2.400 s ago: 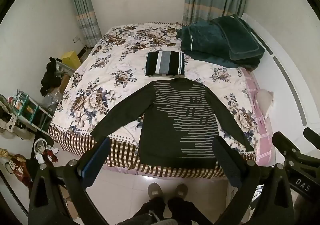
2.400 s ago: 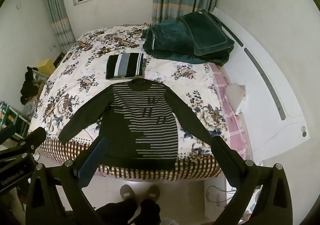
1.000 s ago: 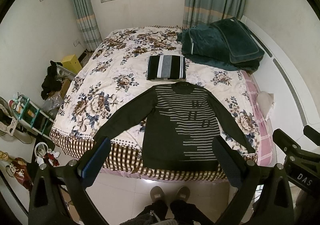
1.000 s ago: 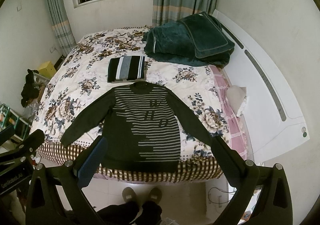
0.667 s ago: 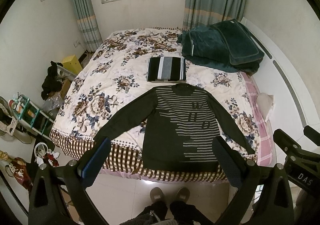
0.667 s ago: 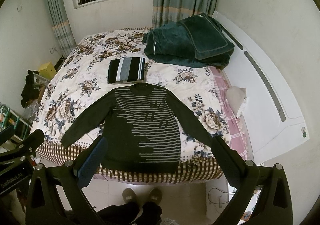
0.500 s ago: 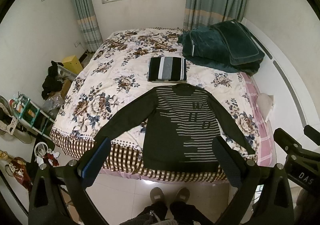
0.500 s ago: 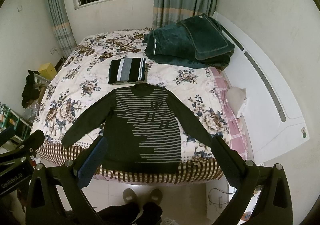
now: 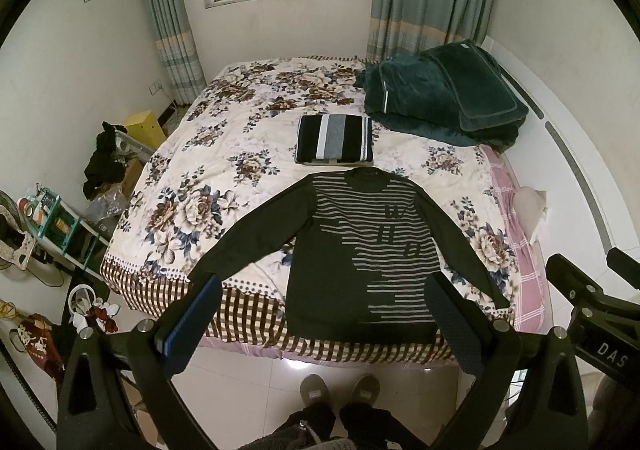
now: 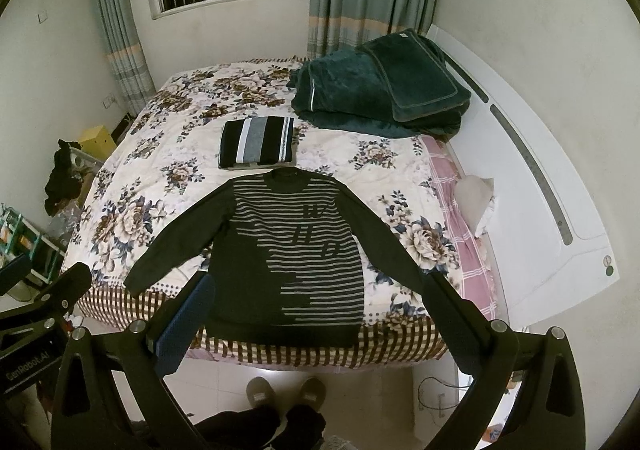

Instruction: Fold small clothes

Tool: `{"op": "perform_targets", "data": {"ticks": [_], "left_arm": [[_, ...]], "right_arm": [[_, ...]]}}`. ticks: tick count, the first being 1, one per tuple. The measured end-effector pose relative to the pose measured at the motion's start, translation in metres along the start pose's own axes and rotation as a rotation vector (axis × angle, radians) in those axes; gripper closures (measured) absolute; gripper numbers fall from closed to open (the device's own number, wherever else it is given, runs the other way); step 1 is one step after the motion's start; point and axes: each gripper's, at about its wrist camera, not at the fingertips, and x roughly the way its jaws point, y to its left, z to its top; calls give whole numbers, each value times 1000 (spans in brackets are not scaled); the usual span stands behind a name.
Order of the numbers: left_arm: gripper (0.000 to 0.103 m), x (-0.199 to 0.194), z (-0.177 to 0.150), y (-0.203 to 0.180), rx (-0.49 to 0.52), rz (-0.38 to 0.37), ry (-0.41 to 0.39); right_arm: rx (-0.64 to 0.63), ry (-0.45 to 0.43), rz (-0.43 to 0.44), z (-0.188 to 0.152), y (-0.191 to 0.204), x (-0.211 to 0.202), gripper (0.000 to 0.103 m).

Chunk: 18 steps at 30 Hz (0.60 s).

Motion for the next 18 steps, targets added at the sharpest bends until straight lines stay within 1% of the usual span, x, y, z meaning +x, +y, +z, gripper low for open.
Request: {"op": "perform_targets", "data": {"ticks": [4, 5, 7, 8, 12, 15, 16, 18], "left_arm": [[0, 0, 1, 0, 0, 0, -2], [0, 0, 2, 0, 0, 0, -3], [0, -2, 5, 1, 2, 0, -6], [0, -3, 8, 2, 3, -1, -7], [0, -4, 17, 4, 4, -1, -12], [0, -5, 18, 4, 6, -1, -15], [0, -5, 18, 4, 5, -2, -14], [0, -6, 13, 2, 7, -2, -16]], "right_arm": [[0, -2, 1, -1, 0, 0, 0], [1, -3, 2, 6, 4, -1, 0], [0, -2, 2, 5, 4, -1, 0], [0, 0, 1, 15, 12, -8, 0], [-1, -3, 0, 18, 16, -10, 0], [1, -2, 1, 21, 19, -12, 0], [1, -4, 0, 17, 16, -10, 0], [1, -4, 2, 17, 16, -10, 0]]}}
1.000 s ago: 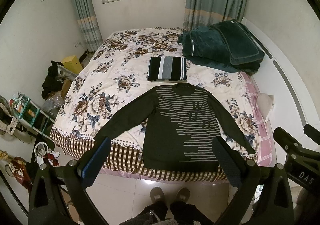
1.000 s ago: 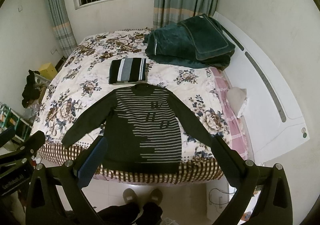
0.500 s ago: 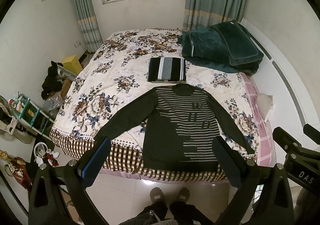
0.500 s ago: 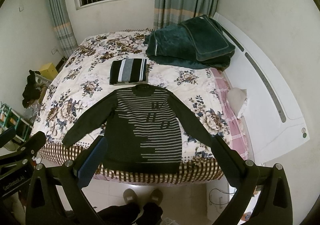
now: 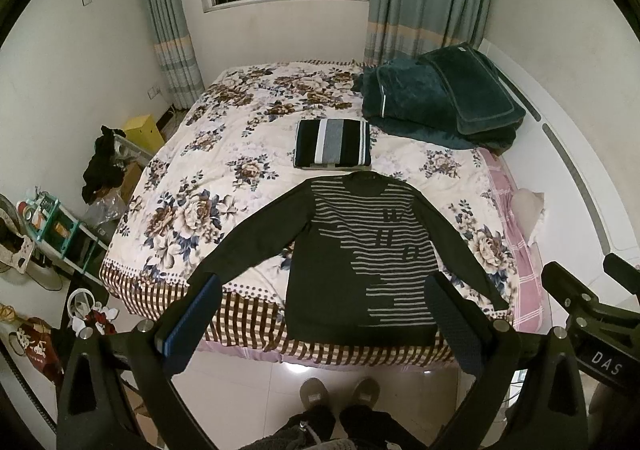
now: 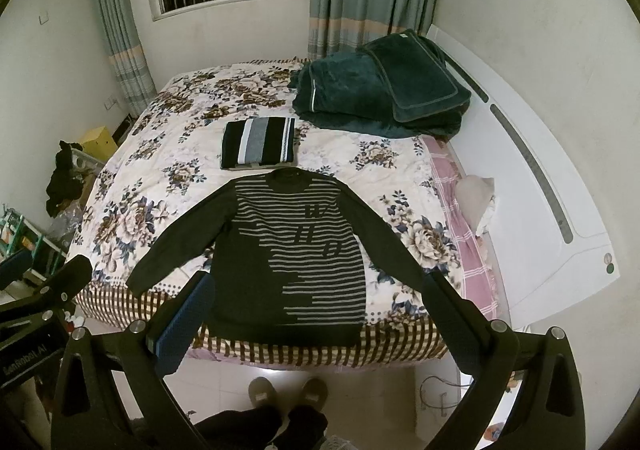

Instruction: Fold small clothes

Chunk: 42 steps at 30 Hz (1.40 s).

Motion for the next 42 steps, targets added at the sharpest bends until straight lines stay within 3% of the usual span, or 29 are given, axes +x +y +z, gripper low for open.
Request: {"op": "perform_targets", "data": {"ticks": [7, 12, 20, 22, 24, 26, 30, 32, 36, 39, 42], "left_arm": [[0, 12, 0, -8, 6, 13, -16], [0, 54, 3, -10, 31, 55, -59], [0, 171, -3, -28, 108, 119, 3], [0, 203, -5, -40, 129, 139, 47], [0, 225, -5, -49, 131, 157, 70], [0, 258, -3, -62, 122, 181, 99], [0, 309, 4, -85, 106, 235, 126], [0, 339, 7, -95, 75, 255, 152], [0, 401, 5, -116, 39, 314, 253], [0, 435, 3, -136, 61, 358, 319], [0, 458, 4, -154, 81, 378, 352]], "right_arm": [[34, 13, 12, 11, 10, 2, 0], [142, 75, 62, 6, -10, 52, 0], [466, 259, -54, -50, -132, 201, 0], [552, 281, -73, -73, -176, 236, 7], [634, 313, -94, -92, -222, 275, 32], [713, 334, -103, -116, -276, 317, 39], [861, 381, -86, -152, -377, 411, 37], [917, 423, -59, -170, -424, 468, 30], [868, 549, -40, -191, -464, 568, 29], [792, 669, 10, -201, -453, 616, 29], [768, 876, 88, -226, -440, 669, 29]]}}
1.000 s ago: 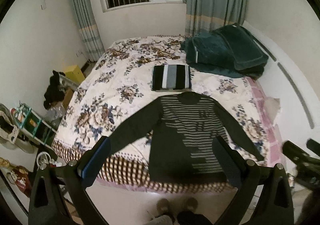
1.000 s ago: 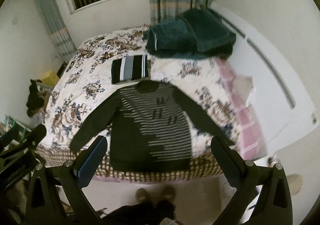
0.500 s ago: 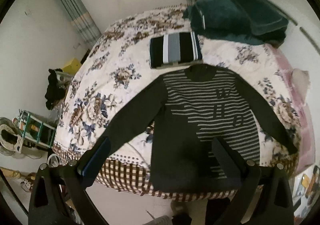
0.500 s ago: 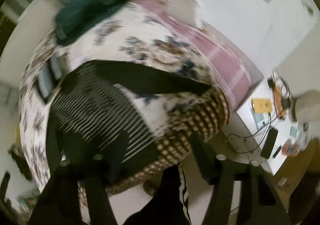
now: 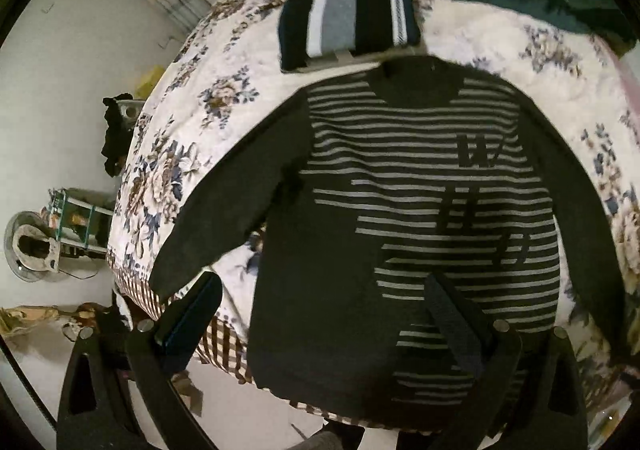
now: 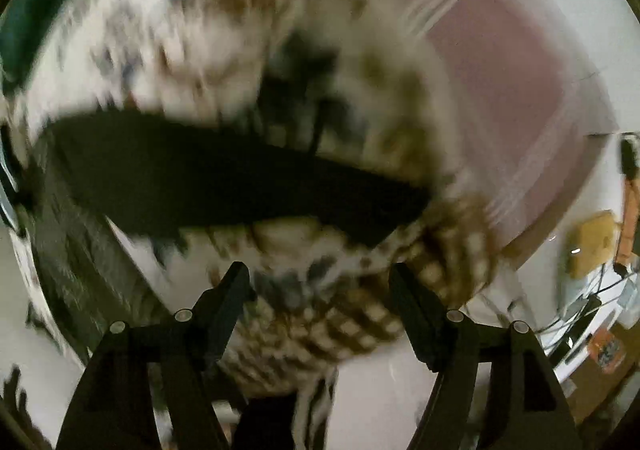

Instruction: Fold small clothes

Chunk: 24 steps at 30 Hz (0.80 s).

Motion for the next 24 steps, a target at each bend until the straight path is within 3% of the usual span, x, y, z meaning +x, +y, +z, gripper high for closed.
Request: {"op": "perform_targets", "data": {"ticks": [2, 6, 9, 12, 14, 16, 18, 20, 22, 23, 24], "left_arm": [[0, 6, 6, -13, 9, 5, 17], [0, 12, 19, -32, 24, 4, 45], [0, 14, 26, -40, 29, 5, 51], [0, 17, 30, -47, 38, 9, 63], [0, 18, 32, -50, 49, 17, 64], [0, 20, 33, -53, 57, 21, 67], [0, 22, 33, -55, 64, 25, 69], [0, 26, 34, -58, 69, 31, 76], [0, 30, 35, -61, 74, 38, 81], [0, 30, 35, -62, 75, 42, 81], [0, 29, 36, -63, 76, 44, 80]], "right_arm": [[84, -21, 35, 12, -11, 11, 30], [363, -257, 82, 36, -63, -14, 30], [402, -298, 134, 42, -84, -21, 30], [310, -276, 157, 41, -82, -16, 30], [186, -273, 145, 36, -67, -10, 28], [8, -256, 74, 31, -37, -1, 21], [-133, -182, -3, 31, -7, 20, 20], [-183, -111, -76, 37, 9, 47, 21], [-183, -131, -83, 42, 13, 56, 56], [-165, -137, -88, 45, 10, 55, 90], [-132, -156, -55, 47, 5, 49, 95]]}}
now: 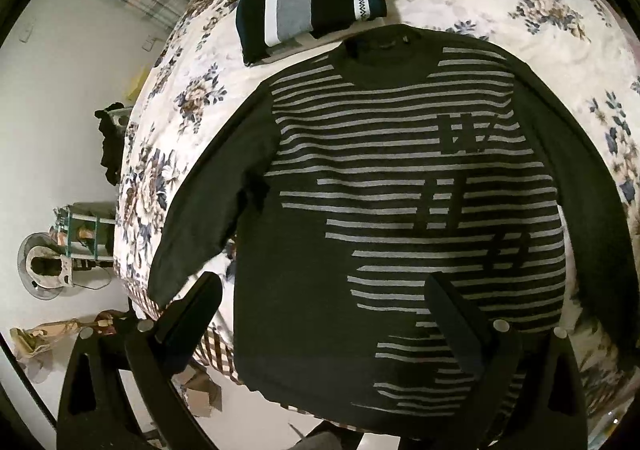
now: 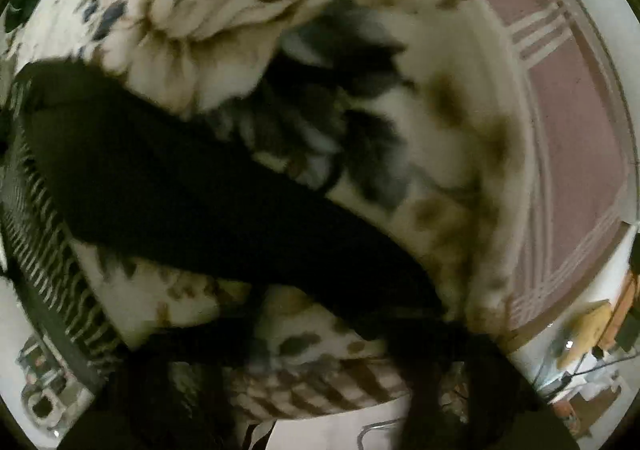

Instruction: Fold small clothes

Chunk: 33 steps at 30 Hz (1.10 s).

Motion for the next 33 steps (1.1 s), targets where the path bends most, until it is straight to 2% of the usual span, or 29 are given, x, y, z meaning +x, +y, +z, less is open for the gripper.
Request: {"op": "perform_targets", "data": {"ticks": [4, 6, 8, 9, 10, 12, 13, 16, 19, 25, 26, 27, 29, 33], "left_arm": [[0, -4, 2, 3, -1, -4, -14], [0, -3, 3, 3, -3, -5, -13], [0, -1, 3, 2, -6, -9, -5], [0, 0, 4, 1, -8, -11, 0], [0, 1, 4, 0, -10, -13, 4], [0, 0, 3, -1, -11, -18, 4], [0, 0, 3, -2, -9, -22, 1], [0, 2, 0, -7, 1, -29, 8], [0, 8, -4, -12, 1, -38, 22], [0, 26, -11, -30, 18, -66, 39], [0, 30, -11, -33, 19, -74, 38], [0, 34, -11, -36, 17, -86, 36], [0, 44, -10, -39, 16, -103, 27], [0, 68, -4, -42, 1, -127, -5]], "right_arm": [[200, -95, 112, 11, -44, -33, 96], [287, -138, 140, 22, -68, -42, 96], [358, -139, 176, 30, -85, -47, 96], [398, -124, 210, 35, -93, -42, 92], [441, -104, 246, 40, -102, -42, 86], [531, -117, 297, 37, -116, -50, 47], [576, -137, 321, 32, -124, -52, 42], [666, -152, 393, 1, -134, -50, 41], [738, -125, 453, -24, -146, -44, 41], [873, -71, 536, -24, -123, 10, 40], [875, -103, 535, -24, -120, 9, 44], [858, -150, 516, -23, -115, 4, 64], [769, -187, 436, -12, -96, -10, 98], [623, -348, 437, -1, -67, -74, 99]]}}
